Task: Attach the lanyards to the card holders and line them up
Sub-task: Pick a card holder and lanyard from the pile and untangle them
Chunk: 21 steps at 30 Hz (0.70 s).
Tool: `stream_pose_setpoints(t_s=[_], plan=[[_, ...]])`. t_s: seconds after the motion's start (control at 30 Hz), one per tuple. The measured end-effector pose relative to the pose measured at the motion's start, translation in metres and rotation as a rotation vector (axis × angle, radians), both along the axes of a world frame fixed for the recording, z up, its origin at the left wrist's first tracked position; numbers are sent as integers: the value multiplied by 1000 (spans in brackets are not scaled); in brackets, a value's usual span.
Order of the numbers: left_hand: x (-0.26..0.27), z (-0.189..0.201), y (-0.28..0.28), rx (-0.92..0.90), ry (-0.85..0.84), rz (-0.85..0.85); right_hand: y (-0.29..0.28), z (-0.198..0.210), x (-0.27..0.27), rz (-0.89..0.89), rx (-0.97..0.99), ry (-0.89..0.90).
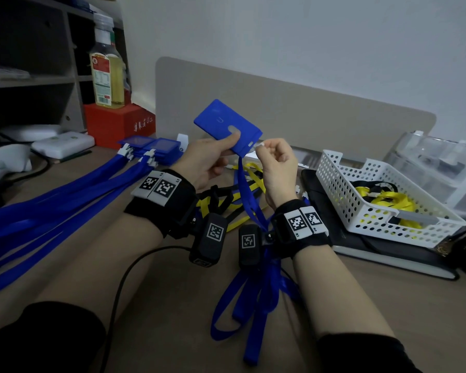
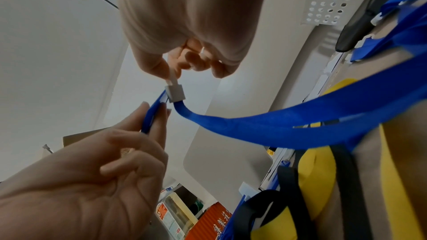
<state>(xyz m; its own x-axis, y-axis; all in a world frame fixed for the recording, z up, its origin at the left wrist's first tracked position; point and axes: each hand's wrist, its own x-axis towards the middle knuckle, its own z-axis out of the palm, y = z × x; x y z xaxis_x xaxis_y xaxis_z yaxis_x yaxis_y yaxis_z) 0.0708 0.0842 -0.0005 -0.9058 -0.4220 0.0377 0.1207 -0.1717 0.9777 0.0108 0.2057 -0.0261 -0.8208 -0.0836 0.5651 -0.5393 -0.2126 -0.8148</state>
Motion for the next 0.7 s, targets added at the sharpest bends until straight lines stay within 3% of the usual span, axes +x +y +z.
stream_pose_setpoints(t_s=[0.7], plan=[[-1, -1, 5, 19, -67, 71, -3, -9, 1, -13, 34, 10]])
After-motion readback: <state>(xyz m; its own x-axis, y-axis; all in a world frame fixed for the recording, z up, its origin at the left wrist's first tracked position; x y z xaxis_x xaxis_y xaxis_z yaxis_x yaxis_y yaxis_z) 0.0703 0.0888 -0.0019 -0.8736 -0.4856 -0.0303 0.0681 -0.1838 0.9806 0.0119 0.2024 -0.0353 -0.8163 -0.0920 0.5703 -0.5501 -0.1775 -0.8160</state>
